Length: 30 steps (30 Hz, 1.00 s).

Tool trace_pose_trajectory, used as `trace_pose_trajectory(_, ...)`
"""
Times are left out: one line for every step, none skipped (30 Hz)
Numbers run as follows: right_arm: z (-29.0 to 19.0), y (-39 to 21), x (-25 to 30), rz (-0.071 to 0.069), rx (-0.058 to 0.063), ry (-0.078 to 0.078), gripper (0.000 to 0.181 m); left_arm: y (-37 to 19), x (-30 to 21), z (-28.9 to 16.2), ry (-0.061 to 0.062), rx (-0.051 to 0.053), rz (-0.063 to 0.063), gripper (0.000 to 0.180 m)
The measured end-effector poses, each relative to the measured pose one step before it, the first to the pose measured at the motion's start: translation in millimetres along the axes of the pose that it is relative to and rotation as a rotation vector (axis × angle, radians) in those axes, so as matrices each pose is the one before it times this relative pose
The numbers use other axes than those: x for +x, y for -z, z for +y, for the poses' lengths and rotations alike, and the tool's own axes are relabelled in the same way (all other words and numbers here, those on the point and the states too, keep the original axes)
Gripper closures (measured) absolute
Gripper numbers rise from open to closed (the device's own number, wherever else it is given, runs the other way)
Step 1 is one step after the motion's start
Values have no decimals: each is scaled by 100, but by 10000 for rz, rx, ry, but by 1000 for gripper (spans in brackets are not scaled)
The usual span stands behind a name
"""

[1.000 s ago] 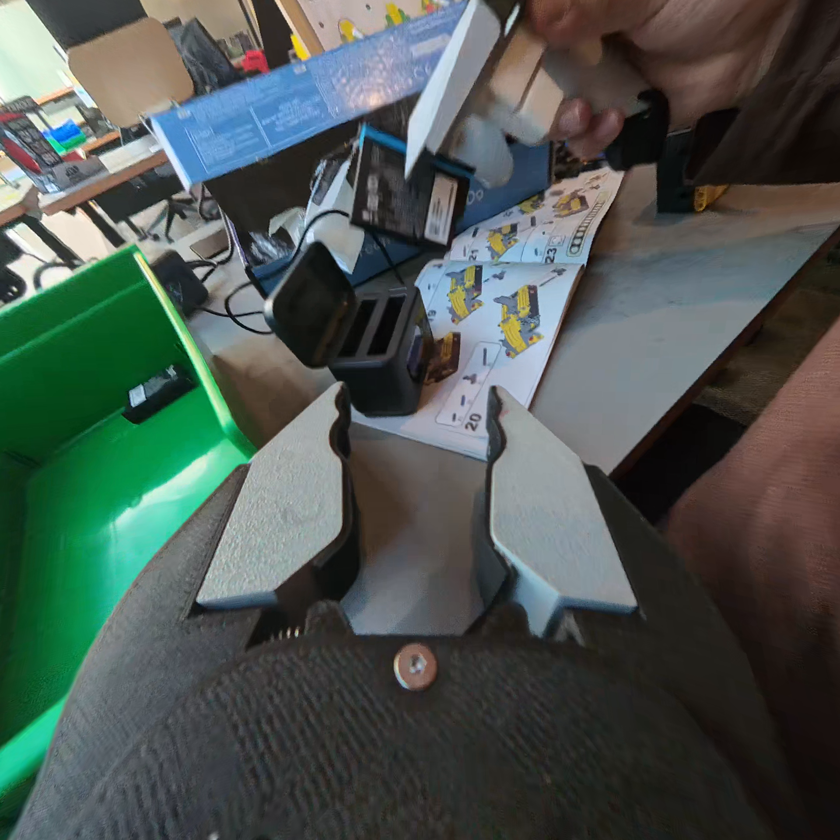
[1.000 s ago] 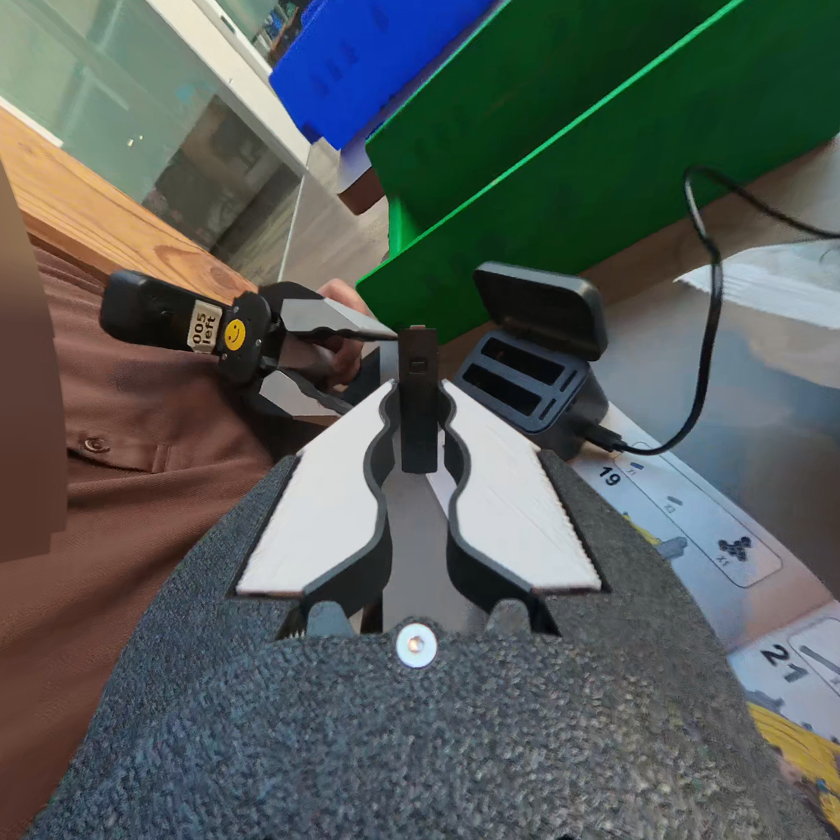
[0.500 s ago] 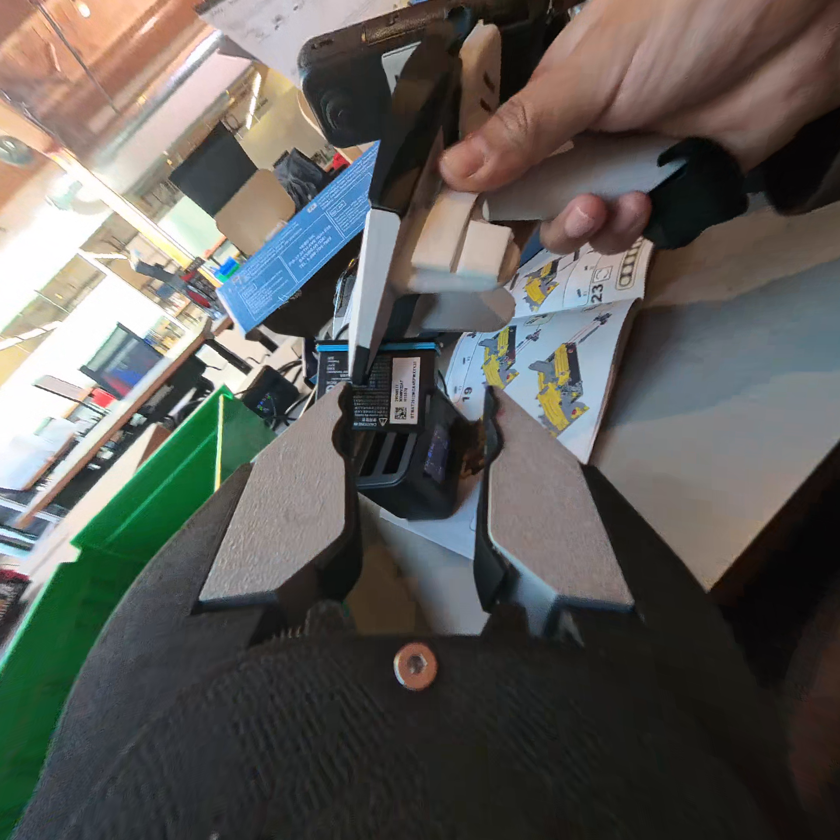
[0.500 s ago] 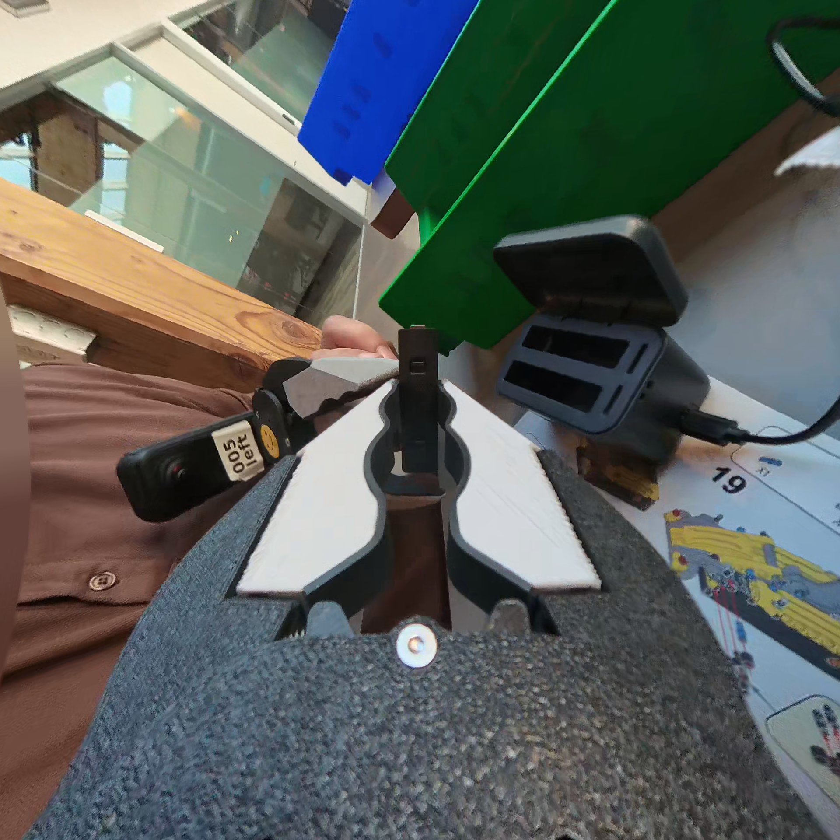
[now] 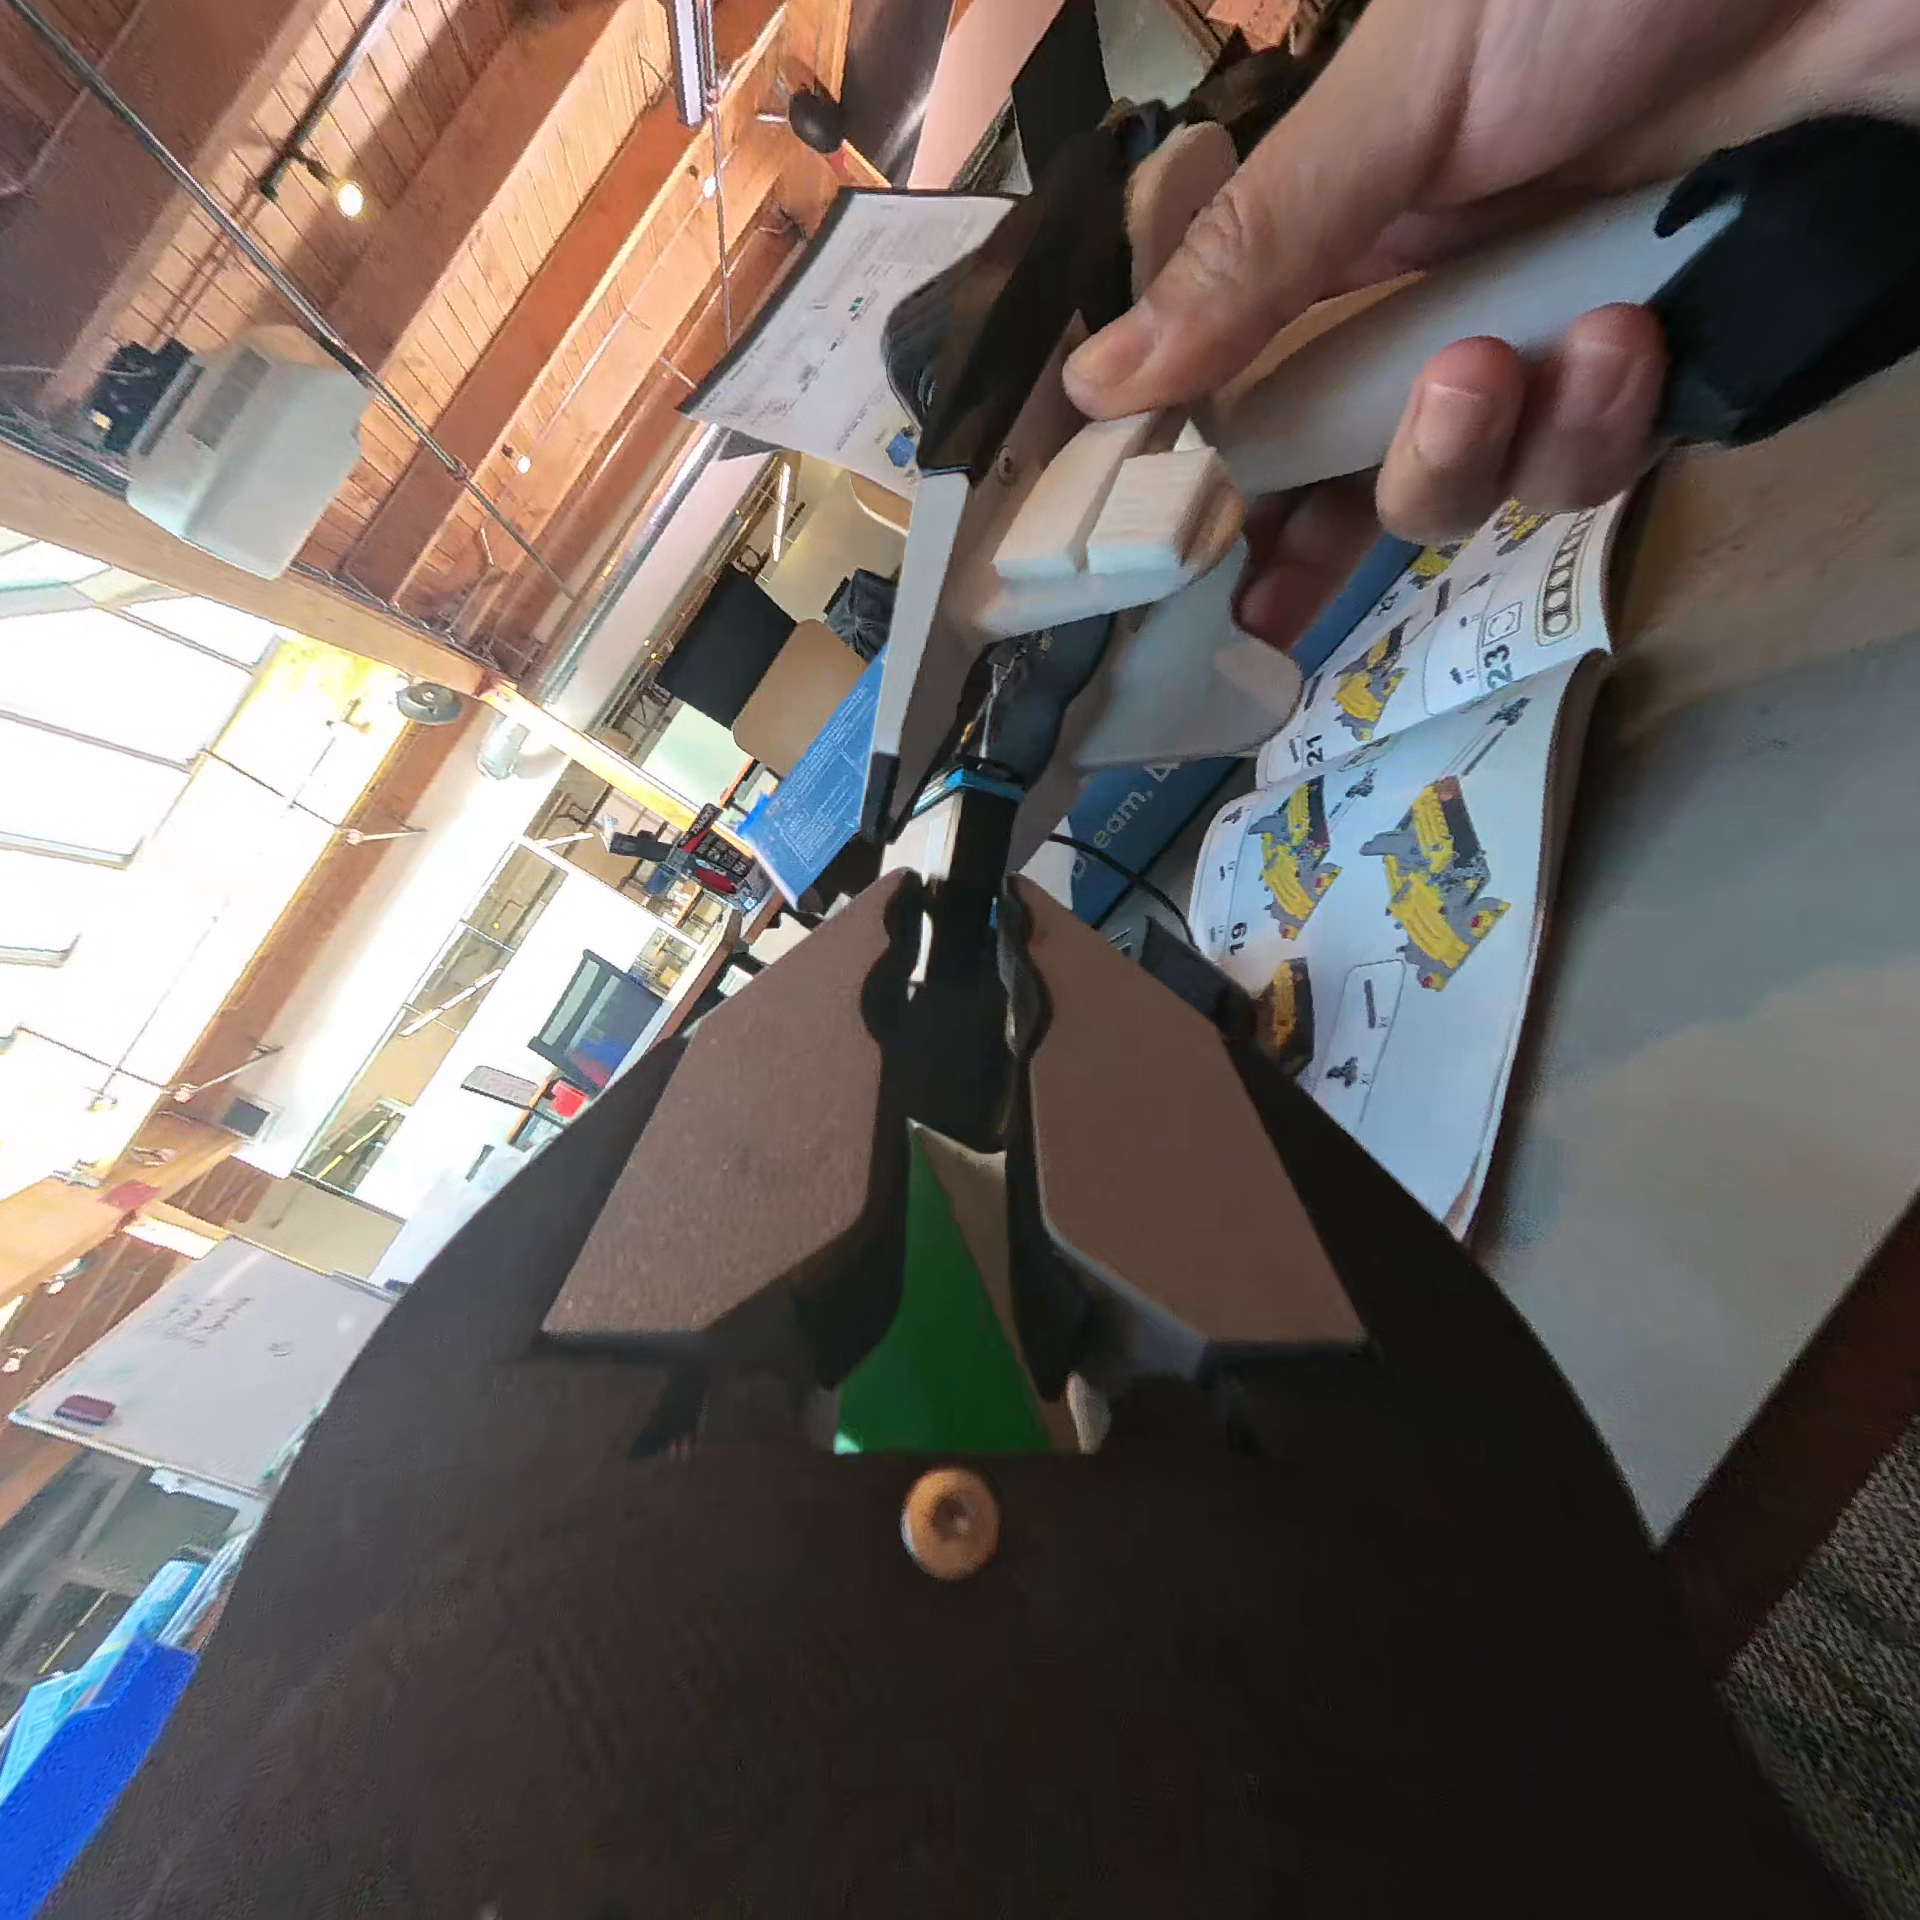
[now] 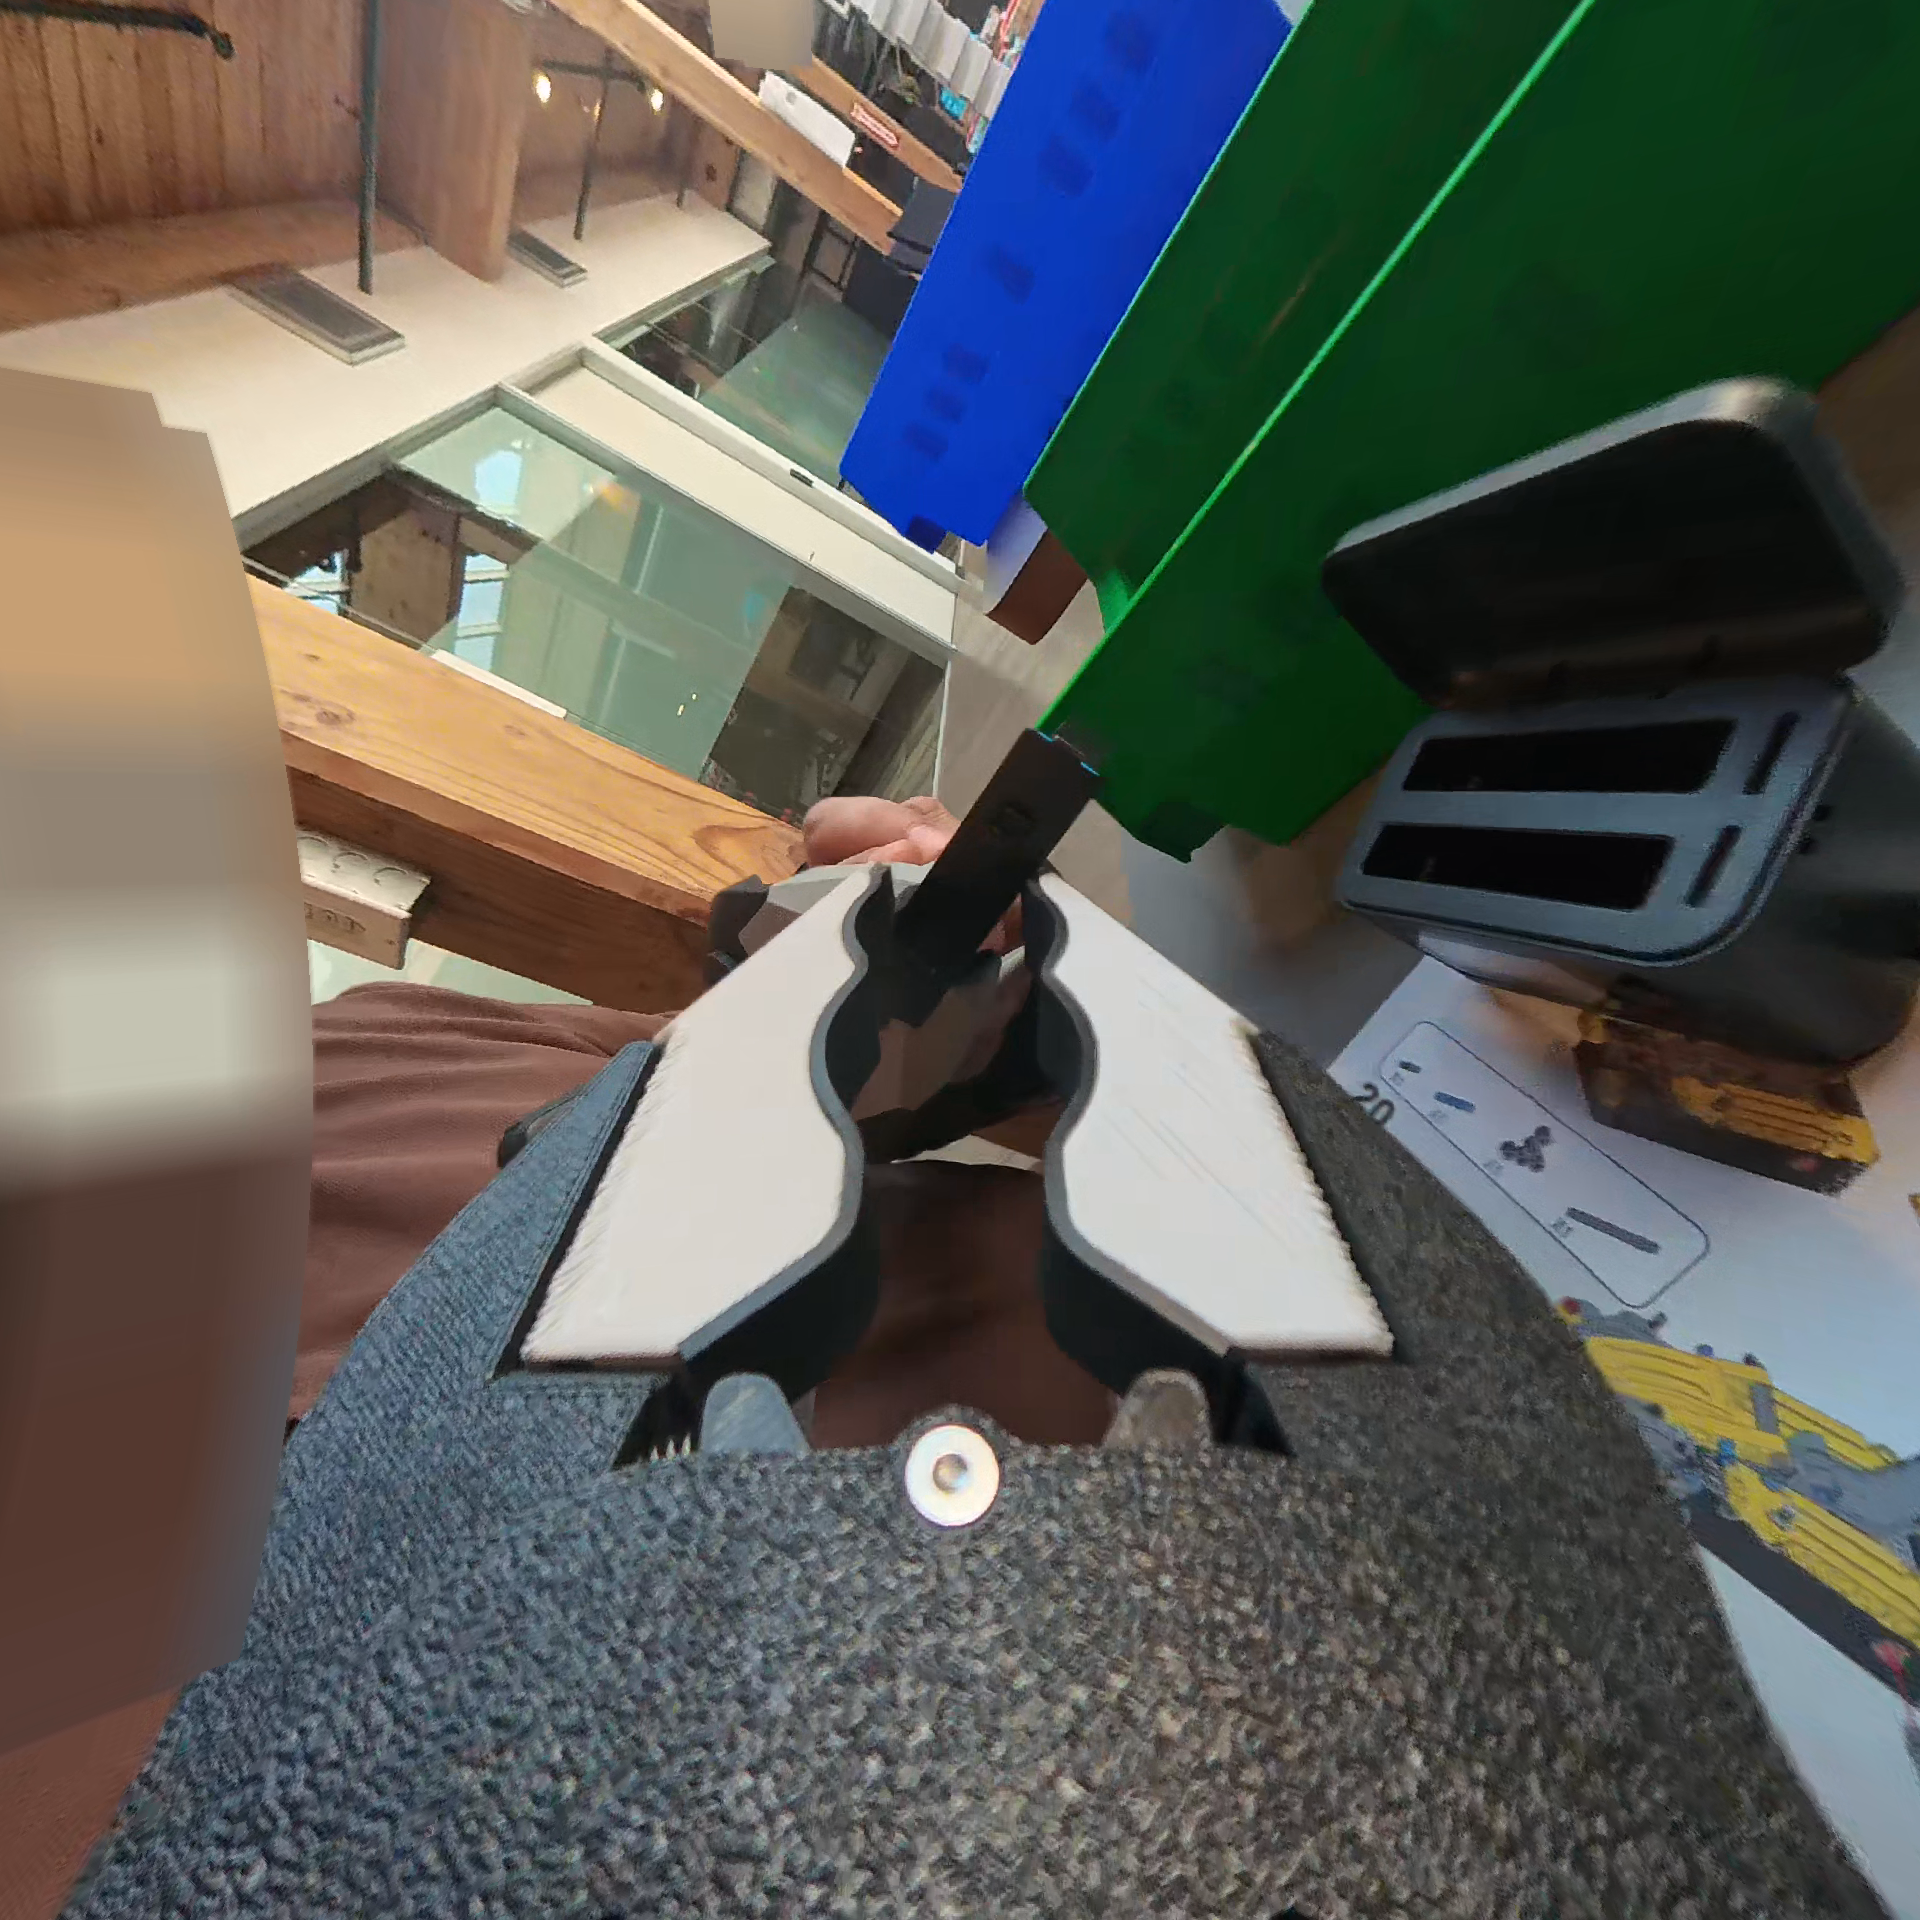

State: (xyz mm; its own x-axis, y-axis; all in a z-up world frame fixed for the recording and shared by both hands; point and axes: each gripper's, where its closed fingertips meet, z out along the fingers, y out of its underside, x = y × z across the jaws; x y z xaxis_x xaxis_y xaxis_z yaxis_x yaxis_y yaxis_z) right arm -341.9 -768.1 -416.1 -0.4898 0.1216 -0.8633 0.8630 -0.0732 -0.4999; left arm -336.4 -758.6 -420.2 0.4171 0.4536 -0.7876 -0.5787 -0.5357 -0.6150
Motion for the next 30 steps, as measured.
trace_pose_trajectory(101,-243,-243,-179,-66,-112,156,309,-252,-71,-69,104,-54,168)
trace_pose_trajectory(215,-184,-168,-116,-165,7,153,295,-134,-69,165,93,90,168)
trace_pose_trajectory(276,-132,-238,-108,-267,57,147,274,-131,-20,587,91,251,169)
trace_pose_trajectory(208,-31,-275,-53,-281,94,144,246,-127,12,800,134,350,169)
trace_pose_trajectory(254,129,-106,171,-357,346,150,313,-482,138,831,60,99,170)
trace_pose_trajectory(95,318,646,777,-294,448,153,310,-661,238,860,45,33,169)
trace_pose_trajectory(-27,431,1211,1160,-236,403,153,381,-751,180,914,118,62,169)
trace_pose_trajectory(93,343,1183,1053,-270,321,151,416,-806,65,993,159,63,169)
trace_pose_trajectory(445,91,1407,1111,-449,178,144,442,-854,-77,909,192,9,169)
trace_pose_trajectory(731,-244,1641,1262,-548,128,136,458,-849,-285,798,225,-11,170)
trace_pose_trajectory(933,-603,1476,1247,-600,54,128,432,-729,-528,758,287,72,170)
trace_pose_trajectory(1121,-910,767,935,-681,159,119,398,-643,-672,687,335,118,170)
trace_pose_trajectory(1019,-1084,209,692,-613,296,116,258,-761,-614,550,253,11,170)
trace_pose_trajectory(728,-1121,-96,497,-466,304,117,62,-746,-422,328,92,-2,170)
trace_pose_trajectory(529,-1092,18,441,-411,156,118,-64,-670,-349,146,-2,34,170)
trace_pose_trajectory(191,-878,423,580,-257,29,118,-54,-676,-528,82,141,-5,170)
trace_pose_trajectory(-661,-61,765,780,199,181,132,-120,-506,-564,148,187,108,170)
trace_pose_trajectory(-275,-39,748,607,-125,67,131,-220,-259,-402,248,86,255,170)
trace_pose_trajectory(-35,-68,650,444,-259,-92,126,-218,-174,-212,317,5,265,170)
trace_pose_trajectory(151,-53,276,183,-351,-112,121,-161,-143,-156,335,38,216,170)
trace_pose_trajectory(337,-1,268,180,-441,-31,113,-117,-4,-117,324,63,239,170)
trace_pose_trajectory(403,143,456,272,-471,37,105,-77,59,-17,268,28,225,170)
trace_pose_trajectory(372,268,279,71,-414,43,101,-10,105,37,102,21,187,170)
trace_pose_trajectory(325,333,-23,-214,-391,-16,100,37,105,120,-33,-23,141,170)
trace_pose_trajectory(336,344,-324,-455,-399,-67,100,99,56,117,-87,-17,84,170)
trace_pose_trajectory(334,248,-166,-342,-414,-29,95,147,25,65,-78,16,48,170)
trace_pose_trajectory(222,116,254,-11,-358,-77,88,164,14,59,-37,21,41,170)
trace_pose_trajectory(207,-27,120,-27,-331,-138,84,178,3,9,32,51,48,170)
trace_pose_trajectory(112,-169,-248,-150,-251,-70,81,177,-4,-7,102,61,55,170)
trace_pose_trajectory(-94,-272,-486,-213,-88,-47,80,174,-29,17,129,44,34,170)
